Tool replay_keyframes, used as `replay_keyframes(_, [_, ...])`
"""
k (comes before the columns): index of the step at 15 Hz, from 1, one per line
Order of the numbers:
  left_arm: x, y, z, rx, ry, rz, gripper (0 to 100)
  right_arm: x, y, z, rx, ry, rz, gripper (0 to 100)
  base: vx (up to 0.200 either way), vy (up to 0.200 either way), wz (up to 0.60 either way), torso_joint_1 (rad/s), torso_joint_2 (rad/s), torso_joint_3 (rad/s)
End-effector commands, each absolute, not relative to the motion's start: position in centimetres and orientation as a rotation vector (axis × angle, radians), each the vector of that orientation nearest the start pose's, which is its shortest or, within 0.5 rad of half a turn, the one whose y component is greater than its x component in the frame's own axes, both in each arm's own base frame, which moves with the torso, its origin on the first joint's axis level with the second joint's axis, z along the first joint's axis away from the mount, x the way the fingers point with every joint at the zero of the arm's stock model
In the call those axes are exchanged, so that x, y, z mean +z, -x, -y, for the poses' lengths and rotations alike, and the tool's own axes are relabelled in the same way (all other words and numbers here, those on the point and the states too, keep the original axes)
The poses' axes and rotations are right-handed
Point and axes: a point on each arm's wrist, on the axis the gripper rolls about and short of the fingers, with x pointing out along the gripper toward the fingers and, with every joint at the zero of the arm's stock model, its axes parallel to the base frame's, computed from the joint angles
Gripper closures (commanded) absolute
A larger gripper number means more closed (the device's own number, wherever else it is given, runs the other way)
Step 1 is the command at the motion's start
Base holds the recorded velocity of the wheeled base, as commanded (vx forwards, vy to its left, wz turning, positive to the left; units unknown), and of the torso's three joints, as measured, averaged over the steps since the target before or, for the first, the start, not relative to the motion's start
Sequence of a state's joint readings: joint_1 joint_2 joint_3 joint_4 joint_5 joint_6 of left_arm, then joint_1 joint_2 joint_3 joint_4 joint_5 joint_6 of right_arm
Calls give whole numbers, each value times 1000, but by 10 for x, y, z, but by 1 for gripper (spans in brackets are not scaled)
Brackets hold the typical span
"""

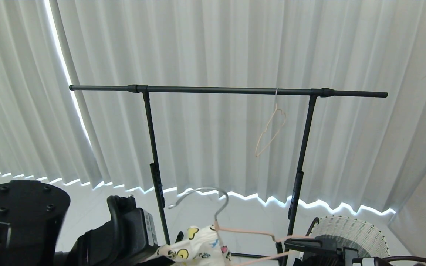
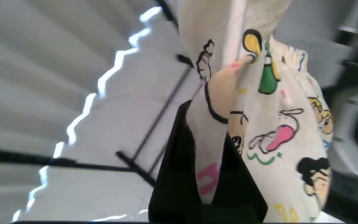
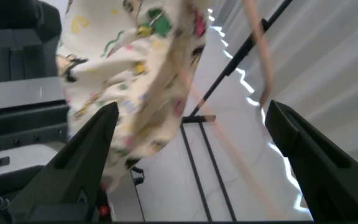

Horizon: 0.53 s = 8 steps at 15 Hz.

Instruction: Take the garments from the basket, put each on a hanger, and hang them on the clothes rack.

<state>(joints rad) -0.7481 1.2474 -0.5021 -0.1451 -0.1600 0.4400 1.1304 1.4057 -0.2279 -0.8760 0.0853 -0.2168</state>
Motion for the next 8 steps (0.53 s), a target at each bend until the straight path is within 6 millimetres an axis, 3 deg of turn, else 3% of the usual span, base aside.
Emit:
replay_keyframes(1, [154,-119,108,-926,-588,-406,100,129,-77,-165,1232,355,-165,0,0,0,0,0,0,0])
replay_keyframes(4, [162,-119,106,-880,-575,-378,100,127,-78,-168,1233,334,-193,0,0,0,0,0,0,0])
replay_keyframes(8, [196,-127,112,-853,-406,-305,100,122,-84,-179,1168,65,-422,0,0,0,0,0,0,0])
